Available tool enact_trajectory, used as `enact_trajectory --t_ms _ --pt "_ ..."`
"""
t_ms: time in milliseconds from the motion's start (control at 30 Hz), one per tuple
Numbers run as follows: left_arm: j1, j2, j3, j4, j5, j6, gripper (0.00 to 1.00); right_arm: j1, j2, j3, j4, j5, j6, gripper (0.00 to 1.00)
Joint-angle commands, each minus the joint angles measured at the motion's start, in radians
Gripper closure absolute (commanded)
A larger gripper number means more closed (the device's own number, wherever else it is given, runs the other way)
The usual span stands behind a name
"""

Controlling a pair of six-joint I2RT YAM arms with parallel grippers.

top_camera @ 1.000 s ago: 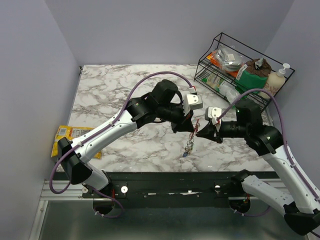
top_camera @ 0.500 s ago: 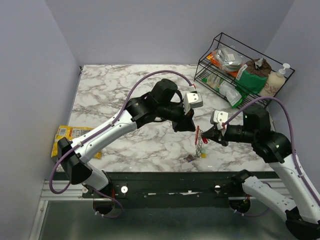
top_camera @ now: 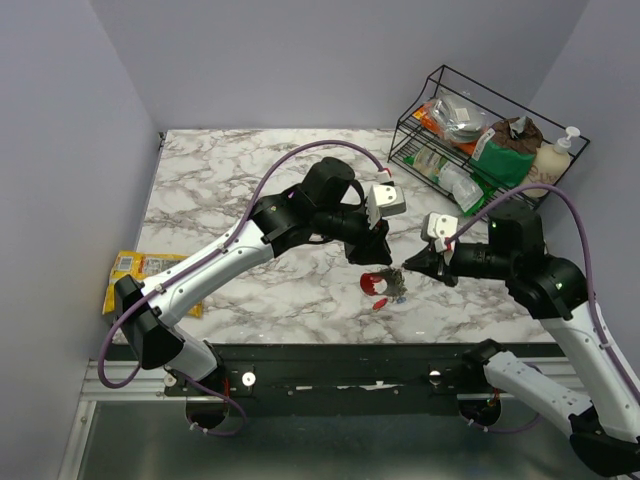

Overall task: Remove the keys from the keyring
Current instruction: Remove the key from the keyring.

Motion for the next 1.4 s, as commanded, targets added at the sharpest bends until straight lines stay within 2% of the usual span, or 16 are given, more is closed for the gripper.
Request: enact_trajectory --t_ms 0,133,300,400,500,533,1367 --pt "0.002 -0.029 -0.001 0.011 0.021 0.005 0.64 0.008 0.008 0.043 -0.003 0.002 -0.007 0.99" --pt "0.002 -0.040 0.001 0.006 0.012 0.012 0.52 0.008 0.011 0.043 0.000 0.009 -0.004 0.99" --pt "0.002 -0.043 0.011 -0.007 0.013 0.020 0.51 0.008 0.020 0.040 0.017 0.019 0.014 0.99" --pt "0.002 -0.041 0.013 -0.009 0.016 0.021 0.44 0.006 0.025 0.044 0.021 0.019 0.025 0.99" --pt "0.002 -0.040 0.008 -0.006 0.018 0.021 0.43 0.008 0.025 0.048 0.020 0.012 0.030 0.99" --pt "0.002 -0.040 0.007 -0.004 0.018 0.020 0.39 0.008 0.026 0.048 0.021 0.012 0.027 0.99" --pt "-0.012 0.023 -0.007 0.000 0.095 0.018 0.39 0.005 0.026 0.072 0.028 -0.084 0.077 0.99"
